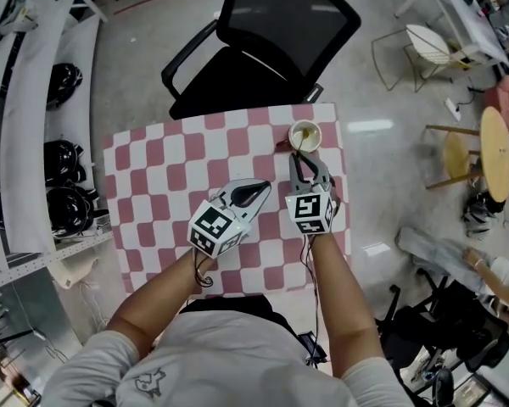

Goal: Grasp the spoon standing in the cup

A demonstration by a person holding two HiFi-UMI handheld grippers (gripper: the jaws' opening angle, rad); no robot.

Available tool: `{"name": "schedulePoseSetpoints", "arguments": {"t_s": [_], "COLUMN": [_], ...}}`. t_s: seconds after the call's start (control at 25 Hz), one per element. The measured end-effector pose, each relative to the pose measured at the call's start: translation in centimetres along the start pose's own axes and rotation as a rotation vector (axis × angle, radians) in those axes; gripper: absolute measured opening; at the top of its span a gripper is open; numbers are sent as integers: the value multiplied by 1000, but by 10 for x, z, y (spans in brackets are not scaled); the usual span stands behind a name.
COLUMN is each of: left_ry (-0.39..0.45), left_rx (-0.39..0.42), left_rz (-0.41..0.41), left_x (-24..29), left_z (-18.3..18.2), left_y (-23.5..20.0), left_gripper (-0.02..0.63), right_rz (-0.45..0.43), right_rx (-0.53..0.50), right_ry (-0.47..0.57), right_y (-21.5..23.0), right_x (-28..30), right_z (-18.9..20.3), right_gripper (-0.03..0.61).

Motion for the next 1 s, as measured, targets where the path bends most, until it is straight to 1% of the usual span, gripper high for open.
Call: {"name": "schedulePoseSetpoints", "arguments": {"t_s": [0.16, 0.32, 0.56, 0.88, 1.0], "left_ry": [4, 11, 31, 63, 78], "left_rx": [6, 22, 60, 121, 149], "left_rz": [-3, 1, -2, 13, 16], "left_x": [-1, -1, -7, -20, -28], "left_z": [-5, -12, -30, -52, -60], "left_y": [6, 18, 41, 98, 121], "left_gripper": [11, 11, 11, 11, 11], "right_rz": [46, 58, 76, 84, 85], "right_rx": [16, 57, 118, 212, 232], "right_ry": [12, 26, 98, 151, 170], "right_y": [20, 30, 32, 31, 29], "right_x": [-12, -32, -82, -166, -201], "right_z": [-5, -11, -35, -47, -50], "right_gripper": [35, 34, 34, 32, 34]}}
Point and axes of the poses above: the fingertips, and each gripper's own axes: x forward along the fingers, y to its right, z out of its underside, the point moved 8 cm from there along -x, backward along the fingers, and after that the axes turned 6 degrees about z, right-handed, at the moved point
